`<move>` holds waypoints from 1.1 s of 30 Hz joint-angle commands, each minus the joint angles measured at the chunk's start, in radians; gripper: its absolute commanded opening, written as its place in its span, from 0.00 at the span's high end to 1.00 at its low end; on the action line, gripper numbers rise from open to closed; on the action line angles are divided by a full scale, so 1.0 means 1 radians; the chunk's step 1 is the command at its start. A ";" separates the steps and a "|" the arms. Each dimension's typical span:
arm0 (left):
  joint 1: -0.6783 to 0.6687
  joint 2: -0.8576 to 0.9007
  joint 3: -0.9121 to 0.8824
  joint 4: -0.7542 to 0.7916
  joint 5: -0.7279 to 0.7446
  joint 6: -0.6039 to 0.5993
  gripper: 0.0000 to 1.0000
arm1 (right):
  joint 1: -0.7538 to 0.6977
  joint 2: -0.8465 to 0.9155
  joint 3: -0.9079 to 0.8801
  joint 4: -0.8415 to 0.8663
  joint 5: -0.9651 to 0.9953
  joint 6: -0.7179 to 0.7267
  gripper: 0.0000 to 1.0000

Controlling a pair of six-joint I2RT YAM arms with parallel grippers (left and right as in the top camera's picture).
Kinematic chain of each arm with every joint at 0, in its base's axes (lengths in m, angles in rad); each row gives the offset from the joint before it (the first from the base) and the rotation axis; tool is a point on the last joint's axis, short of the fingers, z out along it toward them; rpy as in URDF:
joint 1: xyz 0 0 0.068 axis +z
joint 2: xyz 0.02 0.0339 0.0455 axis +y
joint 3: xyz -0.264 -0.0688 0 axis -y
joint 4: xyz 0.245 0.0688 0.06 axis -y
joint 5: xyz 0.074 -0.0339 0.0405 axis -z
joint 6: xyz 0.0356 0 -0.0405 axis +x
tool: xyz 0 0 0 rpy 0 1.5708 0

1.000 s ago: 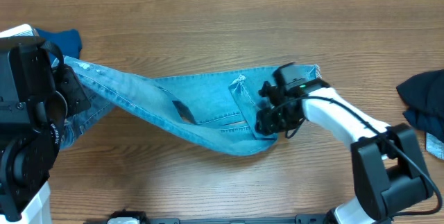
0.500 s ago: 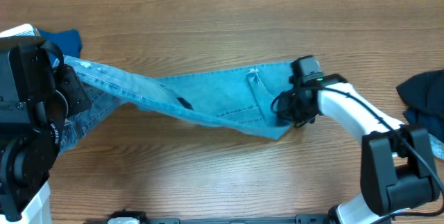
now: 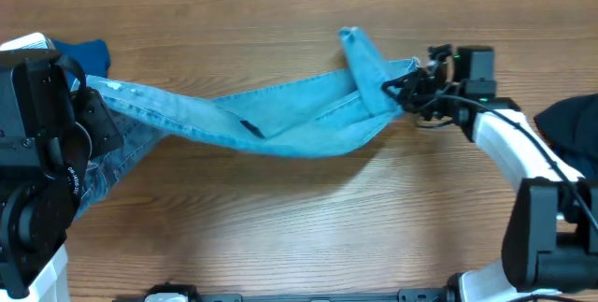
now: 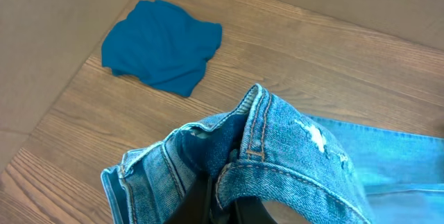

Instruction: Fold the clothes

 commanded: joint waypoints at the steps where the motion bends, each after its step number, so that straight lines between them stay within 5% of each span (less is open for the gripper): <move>1: 0.012 -0.011 0.024 0.009 -0.008 0.017 0.91 | -0.056 -0.027 0.020 -0.068 0.016 0.011 0.96; 17: 0.012 -0.012 0.024 -0.034 0.056 0.071 0.85 | -0.101 -0.027 0.018 -0.439 0.386 -0.065 0.81; 25: 0.011 -0.012 0.022 -0.073 0.163 0.147 0.57 | -0.074 -0.028 0.018 -0.332 0.189 -0.255 0.75; 31: 0.011 -0.011 0.021 -0.068 0.183 0.154 0.57 | 0.032 -0.027 0.017 -0.258 0.184 -0.269 0.74; 33: 0.011 -0.009 0.021 -0.062 0.185 0.154 0.57 | 0.086 -0.026 0.017 -0.221 0.204 -0.273 0.66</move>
